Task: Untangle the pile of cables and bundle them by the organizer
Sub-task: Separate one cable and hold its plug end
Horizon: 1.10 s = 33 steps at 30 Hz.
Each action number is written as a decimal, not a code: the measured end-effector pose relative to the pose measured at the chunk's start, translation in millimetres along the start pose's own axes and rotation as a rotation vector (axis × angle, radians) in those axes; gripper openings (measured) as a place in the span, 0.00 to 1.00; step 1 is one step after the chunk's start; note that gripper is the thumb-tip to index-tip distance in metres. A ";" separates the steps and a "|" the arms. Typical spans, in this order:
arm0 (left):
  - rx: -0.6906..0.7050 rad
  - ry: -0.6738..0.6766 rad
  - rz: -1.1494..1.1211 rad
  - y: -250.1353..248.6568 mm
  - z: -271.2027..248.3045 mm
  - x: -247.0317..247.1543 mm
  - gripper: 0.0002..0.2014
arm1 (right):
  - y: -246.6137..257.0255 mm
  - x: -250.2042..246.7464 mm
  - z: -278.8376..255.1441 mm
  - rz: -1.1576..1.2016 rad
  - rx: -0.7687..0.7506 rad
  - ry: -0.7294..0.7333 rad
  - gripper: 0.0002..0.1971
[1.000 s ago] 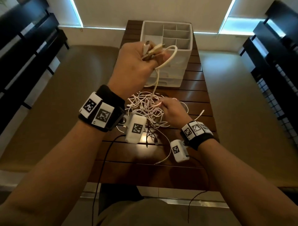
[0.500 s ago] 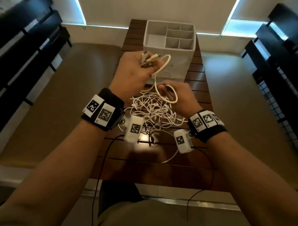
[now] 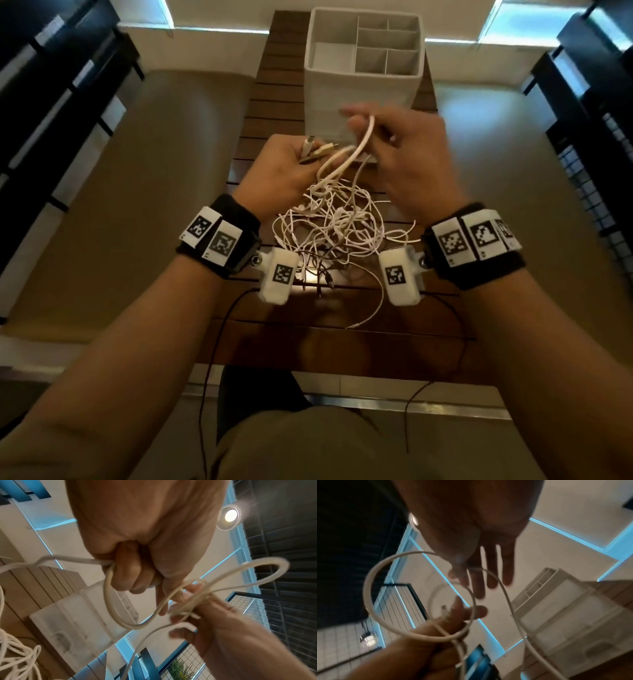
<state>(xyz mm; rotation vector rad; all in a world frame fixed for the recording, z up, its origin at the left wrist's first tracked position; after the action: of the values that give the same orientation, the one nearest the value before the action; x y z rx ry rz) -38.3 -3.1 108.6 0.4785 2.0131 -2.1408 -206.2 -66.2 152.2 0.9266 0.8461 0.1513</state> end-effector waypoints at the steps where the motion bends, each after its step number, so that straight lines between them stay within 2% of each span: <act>1: 0.001 0.014 0.006 1.2 -0.9 0.2 0.15 | -3.0 3.2 1.5 -0.027 0.029 0.068 0.13; 3: 0.013 0.048 0.001 1.1 -0.6 1.1 0.12 | 5.6 1.9 3.3 -0.023 -0.011 0.063 0.13; 6: 0.040 0.040 0.017 4.7 4.4 4.6 0.08 | 30.1 -1.9 6.5 0.023 -0.185 -0.022 0.13; 8: 0.057 0.045 0.023 4.8 9.0 10.2 0.06 | 33.8 1.6 7.9 0.054 -0.217 -0.020 0.14; 11: 0.089 0.044 0.075 0.4 14.3 11.1 0.04 | 19.2 0.9 3.9 -0.021 -0.144 -0.032 0.20; 14: 0.108 0.018 0.018 -10.4 15.7 7.0 0.08 | -7.2 4.3 -5.9 -0.068 0.035 -0.013 0.34; 17: 0.137 0.001 0.028 -20.1 16.6 4.9 0.09 | -35.3 17.5 -14.7 0.165 0.124 0.046 0.44; 18: 0.138 -0.015 0.020 -21.6 16.9 3.5 0.09 | -43.6 21.6 -17.7 0.265 0.138 0.058 0.44; 22: 0.138 -0.085 -0.027 -26.7 18.7 -3.1 0.07 | -56.4 31.6 -27.5 0.541 0.240 0.186 0.25; 24: 0.134 -0.123 -0.038 -33.0 18.9 -7.7 0.09 | -57.2 32.8 -29.0 0.584 0.285 0.272 0.20; 26: 0.165 -0.144 -0.057 -42.5 18.0 -13.4 0.11 | -55.9 31.1 -26.8 0.495 0.275 0.393 0.20; 29: 0.208 -0.157 -0.075 -55.0 18.1 -19.3 0.11 | -55.8 34.3 -27.1 0.400 0.309 0.596 0.26; 31: 0.213 -0.166 -0.043 -58.7 18.2 -18.9 0.11 | -55.7 36.7 -28.1 0.387 0.327 0.641 0.26; 33: 0.198 -0.176 -0.022 -56.9 17.2 -17.9 0.11 | -53.2 34.9 -25.4 0.408 0.301 0.594 0.21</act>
<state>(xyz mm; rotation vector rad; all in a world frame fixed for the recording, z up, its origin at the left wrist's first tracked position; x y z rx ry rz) -42.6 -17.5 168.8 0.2828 1.7324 -2.3182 -212.5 -66.7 84.0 1.3632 1.2370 0.6936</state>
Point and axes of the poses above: each hand's wrist, its own z-axis towards the middle knuckle, its own x-axis out of the palm, y = z × x, the point moved 4 cm from there along z, towards the middle knuckle, and after that the axes turned 15 degrees about y, right-handed, at the moved point
